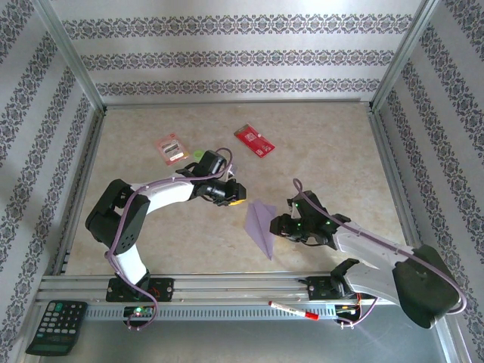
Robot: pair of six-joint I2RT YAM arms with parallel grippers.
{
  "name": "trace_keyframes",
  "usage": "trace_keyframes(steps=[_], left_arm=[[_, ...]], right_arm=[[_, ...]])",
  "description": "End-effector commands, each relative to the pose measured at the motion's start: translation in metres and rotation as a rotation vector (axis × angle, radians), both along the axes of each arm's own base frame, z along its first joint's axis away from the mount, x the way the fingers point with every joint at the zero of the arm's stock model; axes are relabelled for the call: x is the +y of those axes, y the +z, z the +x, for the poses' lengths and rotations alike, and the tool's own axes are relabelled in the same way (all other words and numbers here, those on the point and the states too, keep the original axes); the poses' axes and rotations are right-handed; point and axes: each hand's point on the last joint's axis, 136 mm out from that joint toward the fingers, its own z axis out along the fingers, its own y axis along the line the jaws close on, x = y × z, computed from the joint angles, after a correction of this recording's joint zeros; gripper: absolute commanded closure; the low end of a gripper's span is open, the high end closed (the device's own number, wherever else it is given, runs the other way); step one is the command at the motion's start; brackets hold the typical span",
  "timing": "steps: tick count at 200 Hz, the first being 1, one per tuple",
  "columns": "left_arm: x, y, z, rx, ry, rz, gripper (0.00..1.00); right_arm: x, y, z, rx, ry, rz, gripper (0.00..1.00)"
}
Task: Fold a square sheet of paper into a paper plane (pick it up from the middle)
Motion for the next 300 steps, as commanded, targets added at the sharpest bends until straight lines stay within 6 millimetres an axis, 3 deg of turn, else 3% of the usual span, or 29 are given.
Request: trace_keyframes(steps=[1,83,141,194,226,277,300], left_arm=[[-0.003,0.003,-0.001,-0.005,0.001,-0.021,0.77],[-0.005,-0.004,-0.001,0.014,-0.004,-0.016,0.78],[-0.006,-0.006,0.0,0.024,-0.004,-0.02,0.78],[-0.006,0.0,0.004,0.017,0.003,-0.021,0.78],[0.008,0.011,0.011,0.002,0.043,-0.014,0.78],[0.055,0.018,0.026,-0.031,0.158,-0.002,0.74],[0.076,0.017,0.029,-0.045,0.193,0.024,0.73]], right_arm=[[0.01,0.008,0.013,-0.051,0.024,0.023,0.64],[0.019,0.003,0.014,-0.047,0.052,0.049,0.68],[0.026,-0.002,0.016,-0.041,0.067,0.072,0.77],[0.034,0.008,0.026,-0.092,0.104,0.106,1.0],[0.001,0.033,0.035,-0.149,0.086,-0.048,1.0],[-0.084,0.088,0.043,-0.223,0.061,-0.638,1.0],[-0.106,0.106,0.05,-0.24,0.06,-0.924,1.0]])
